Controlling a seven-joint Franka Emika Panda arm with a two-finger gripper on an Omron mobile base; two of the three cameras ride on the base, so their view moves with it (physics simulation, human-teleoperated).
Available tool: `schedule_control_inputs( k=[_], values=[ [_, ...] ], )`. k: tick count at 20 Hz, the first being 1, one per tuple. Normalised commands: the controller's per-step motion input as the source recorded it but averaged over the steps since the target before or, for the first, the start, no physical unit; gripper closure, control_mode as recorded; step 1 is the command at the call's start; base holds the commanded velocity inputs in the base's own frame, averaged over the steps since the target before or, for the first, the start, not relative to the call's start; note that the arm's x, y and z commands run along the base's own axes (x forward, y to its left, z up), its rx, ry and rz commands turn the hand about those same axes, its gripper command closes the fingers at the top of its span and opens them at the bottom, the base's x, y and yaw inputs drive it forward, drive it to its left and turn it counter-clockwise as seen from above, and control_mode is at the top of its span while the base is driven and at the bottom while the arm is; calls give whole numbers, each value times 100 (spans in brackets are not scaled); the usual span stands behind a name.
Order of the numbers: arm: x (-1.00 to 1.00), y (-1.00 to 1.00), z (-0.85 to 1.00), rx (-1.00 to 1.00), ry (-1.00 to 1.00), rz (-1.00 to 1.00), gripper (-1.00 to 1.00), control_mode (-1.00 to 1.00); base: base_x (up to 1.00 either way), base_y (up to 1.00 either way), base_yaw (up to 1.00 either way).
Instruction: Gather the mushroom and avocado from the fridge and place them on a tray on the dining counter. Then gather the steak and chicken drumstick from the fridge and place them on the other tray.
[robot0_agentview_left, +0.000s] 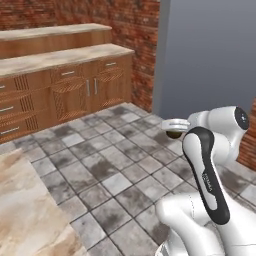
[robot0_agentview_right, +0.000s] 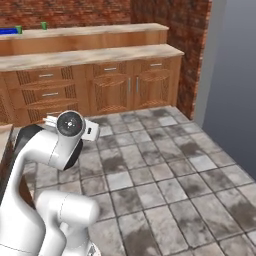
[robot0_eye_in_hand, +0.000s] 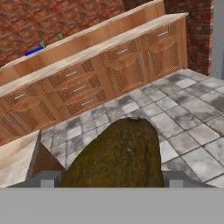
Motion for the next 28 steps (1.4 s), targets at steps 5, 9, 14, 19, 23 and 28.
schedule_control_inputs(
  k=[5,9,14,19,23,28],
  values=[
    [0,0,0,0,0,0,100,100,79,-39,17],
    [0,0,0,0,0,0,100,100,94,-20,13],
    [0,0,0,0,0,0,100,100,100,0,13],
    [0,0,0,0,0,0,100,100,100,9,17],
    [0,0,0,0,0,0,100,100,92,20,28],
    [0,0,0,0,0,0,100,100,53,12,48]
  ],
)
